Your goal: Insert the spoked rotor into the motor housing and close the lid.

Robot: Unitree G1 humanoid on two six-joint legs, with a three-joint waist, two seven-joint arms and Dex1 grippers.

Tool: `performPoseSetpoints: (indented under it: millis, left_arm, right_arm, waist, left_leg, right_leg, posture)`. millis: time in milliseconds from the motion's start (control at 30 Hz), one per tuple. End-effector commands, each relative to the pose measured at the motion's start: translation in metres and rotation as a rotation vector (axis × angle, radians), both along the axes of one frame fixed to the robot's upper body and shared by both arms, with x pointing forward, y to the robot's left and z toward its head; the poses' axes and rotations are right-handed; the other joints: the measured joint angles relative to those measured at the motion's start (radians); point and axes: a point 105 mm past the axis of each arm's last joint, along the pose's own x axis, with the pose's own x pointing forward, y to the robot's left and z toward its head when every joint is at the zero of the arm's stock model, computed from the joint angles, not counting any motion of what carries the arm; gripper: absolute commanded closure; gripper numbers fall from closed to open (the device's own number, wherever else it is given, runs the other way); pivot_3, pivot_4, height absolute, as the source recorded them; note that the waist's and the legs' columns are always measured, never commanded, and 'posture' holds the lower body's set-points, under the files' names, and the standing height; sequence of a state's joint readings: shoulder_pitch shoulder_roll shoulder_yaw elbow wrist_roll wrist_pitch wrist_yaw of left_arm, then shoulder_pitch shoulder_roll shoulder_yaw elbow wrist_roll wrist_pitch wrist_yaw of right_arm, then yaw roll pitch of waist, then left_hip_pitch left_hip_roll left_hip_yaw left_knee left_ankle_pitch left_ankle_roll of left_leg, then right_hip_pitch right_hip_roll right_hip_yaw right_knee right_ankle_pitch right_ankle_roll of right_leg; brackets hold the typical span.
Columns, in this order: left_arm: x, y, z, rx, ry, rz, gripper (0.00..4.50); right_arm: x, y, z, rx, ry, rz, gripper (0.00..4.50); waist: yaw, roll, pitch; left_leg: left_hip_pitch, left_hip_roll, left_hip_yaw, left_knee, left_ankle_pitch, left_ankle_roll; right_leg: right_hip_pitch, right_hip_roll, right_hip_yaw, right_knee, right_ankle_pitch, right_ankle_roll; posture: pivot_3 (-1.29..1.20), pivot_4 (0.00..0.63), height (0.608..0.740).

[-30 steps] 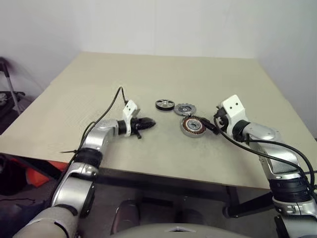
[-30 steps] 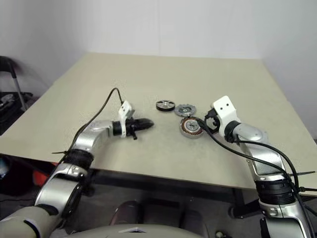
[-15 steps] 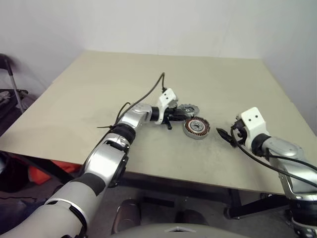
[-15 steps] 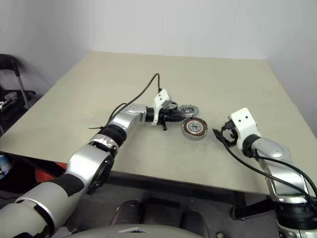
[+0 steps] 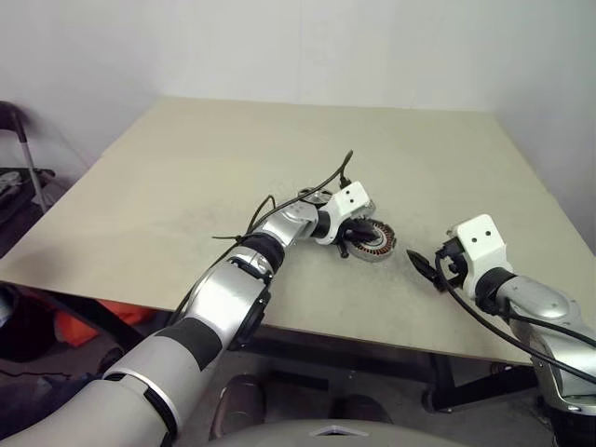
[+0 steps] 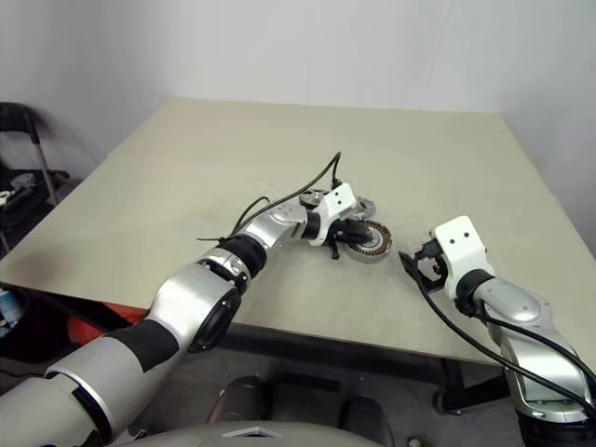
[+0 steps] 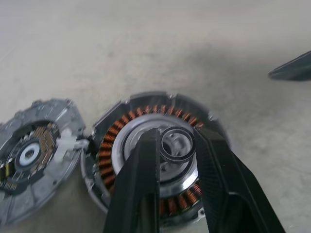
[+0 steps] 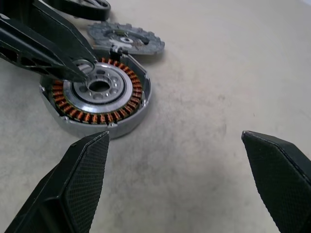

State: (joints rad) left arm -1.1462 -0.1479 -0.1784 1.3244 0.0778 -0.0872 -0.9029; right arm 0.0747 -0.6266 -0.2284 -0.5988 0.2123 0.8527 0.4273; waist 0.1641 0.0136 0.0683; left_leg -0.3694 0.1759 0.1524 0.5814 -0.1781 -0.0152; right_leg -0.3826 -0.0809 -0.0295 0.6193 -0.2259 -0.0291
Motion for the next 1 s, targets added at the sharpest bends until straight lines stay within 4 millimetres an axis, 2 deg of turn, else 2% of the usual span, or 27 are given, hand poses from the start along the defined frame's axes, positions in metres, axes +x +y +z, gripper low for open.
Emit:
performPoseSetpoints:
  millis: [33,400,567,667,767,900,1000]
  left_arm:
    - [0.004,-0.01,0.016,-0.016,-0.075,0.003,3.82]
    - [0.003,-0.011,0.006,0.003,-0.069,0.041,3.82]
    - [0.005,-0.011,0.008,0.0,-0.071,0.048,3.82]
    - [0.01,-0.008,0.018,-0.047,-0.074,0.071,3.82]
    - [0.021,0.003,0.035,-0.136,-0.061,0.119,3.82]
    - [0.031,0.021,0.041,-0.169,-0.076,0.153,3.82]
    - [0.04,0.054,0.037,-0.179,-0.085,0.187,3.82]
  right_arm:
    - [-0.001,-0.003,0.017,-0.013,-0.066,-0.015,0.0]
    - [0.004,0.008,0.025,-0.006,-0.09,0.004,0.0]
    - [0.005,0.01,0.023,-0.004,-0.086,0.006,0.0]
    - [0.007,0.013,0.021,0.003,-0.083,0.017,0.0]
    - [0.012,0.023,0.016,0.019,-0.073,0.048,0.0]
    - [0.019,0.03,0.012,0.009,-0.062,0.087,0.0]
    - [0.027,0.038,0.018,-0.08,-0.059,0.205,0.0]
  waist:
    - [0.0,0.0,0.0]
    - [0.002,0.0,0.0]
    - [0.003,0.0,0.0]
    - [0.003,0.0,0.0]
    - [-0.001,0.0,0.0]
    - [-0.006,0.0,0.0]
    - [-0.014,0.001,0.0]
  left_leg:
    - [0.0,-0.001,0.0,0.0,0.0,0.0]
    - [-0.001,-0.006,0.0,0.0,-0.001,0.005]
    - [-0.001,-0.006,0.0,0.0,-0.001,0.006]
    - [-0.001,-0.006,0.0,0.0,-0.001,0.006]
    - [-0.001,-0.006,0.0,0.0,-0.001,0.006]
    - [-0.001,-0.006,0.0,0.0,-0.001,0.006]
    - [-0.001,-0.006,0.0,0.0,-0.001,0.006]
  right_leg:
    - [0.0,-0.001,0.0,0.0,0.0,0.0]
    - [0.001,-0.006,-0.001,-0.001,0.0,0.004]
    - [0.001,-0.006,-0.001,-0.001,0.0,0.004]
    - [0.001,-0.006,-0.001,-0.001,0.0,0.004]
    - [0.001,-0.007,-0.001,-0.001,0.0,0.004]
    - [0.001,-0.007,-0.001,-0.001,0.0,0.004]
    - [0.001,-0.007,-0.001,-0.001,0.0,0.003]
  posture:
    - [0.0,0.0,0.74]
    - [0.0,0.0,0.74]
    - [0.0,0.0,0.74]
    - [0.0,0.0,0.74]
    - [0.0,0.0,0.74]
    - [0.0,0.0,0.74]
    - [0.0,0.0,0.74]
